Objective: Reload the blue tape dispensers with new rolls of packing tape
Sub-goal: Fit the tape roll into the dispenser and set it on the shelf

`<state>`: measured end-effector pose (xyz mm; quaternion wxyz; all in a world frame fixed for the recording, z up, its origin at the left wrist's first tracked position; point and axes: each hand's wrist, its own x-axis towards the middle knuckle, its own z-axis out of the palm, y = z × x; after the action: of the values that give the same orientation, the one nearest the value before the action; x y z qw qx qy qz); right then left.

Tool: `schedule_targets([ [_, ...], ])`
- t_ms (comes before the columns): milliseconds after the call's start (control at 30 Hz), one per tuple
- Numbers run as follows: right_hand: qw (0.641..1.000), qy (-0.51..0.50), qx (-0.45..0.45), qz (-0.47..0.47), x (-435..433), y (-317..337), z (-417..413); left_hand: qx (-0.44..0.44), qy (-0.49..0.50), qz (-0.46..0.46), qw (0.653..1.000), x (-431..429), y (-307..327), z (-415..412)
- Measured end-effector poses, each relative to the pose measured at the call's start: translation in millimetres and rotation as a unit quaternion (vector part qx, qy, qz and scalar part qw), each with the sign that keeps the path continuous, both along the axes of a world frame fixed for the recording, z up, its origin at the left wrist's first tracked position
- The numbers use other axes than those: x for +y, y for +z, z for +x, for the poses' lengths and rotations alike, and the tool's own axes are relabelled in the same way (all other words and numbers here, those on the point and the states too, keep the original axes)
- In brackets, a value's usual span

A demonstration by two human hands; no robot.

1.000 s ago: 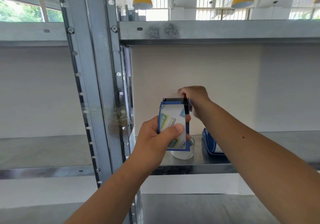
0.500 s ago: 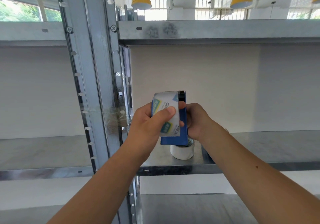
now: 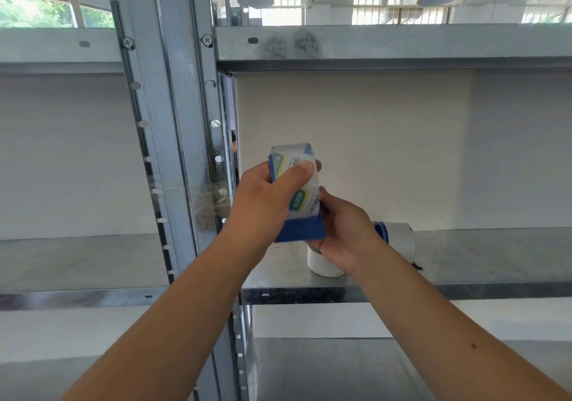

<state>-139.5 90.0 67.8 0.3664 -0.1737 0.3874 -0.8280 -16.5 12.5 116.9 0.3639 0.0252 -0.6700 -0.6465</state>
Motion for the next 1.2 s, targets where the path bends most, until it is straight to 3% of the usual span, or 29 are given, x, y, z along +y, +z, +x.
schedule_targets([
  [67, 0.999, 0.012, -0.031, 0.009, -1, 3, 1, -0.030, 0.015, -0.044, 0.998, -4, -10, -5],
  [233, 0.995, 0.011, -0.088, 0.038, 1, 7, 8, -0.048, 0.003, -0.052, 0.997, -11, -29, -12],
  [333, 0.992, 0.007, -0.114, 0.048, -1, 3, 15, -0.053, 0.057, -0.062, 0.995, -10, -32, -16],
  [467, 0.990, 0.021, -0.132, 0.047, -6, -7, 20, -0.070, 0.148, -0.032, 0.986, -16, -35, -24],
  [700, 0.979, 0.060, -0.196, 0.021, -17, -33, 14, -0.132, 0.179, 0.023, 0.975, -20, -55, -34],
  [933, 0.979, 0.016, -0.202, 0.038, -25, -44, 16, -0.165, 0.195, 0.039, 0.966, -33, -75, -50],
  [1200, 0.982, 0.005, -0.114, 0.150, -16, -39, 22, -0.185, 0.176, 0.052, 0.965, -48, -88, -65],
])
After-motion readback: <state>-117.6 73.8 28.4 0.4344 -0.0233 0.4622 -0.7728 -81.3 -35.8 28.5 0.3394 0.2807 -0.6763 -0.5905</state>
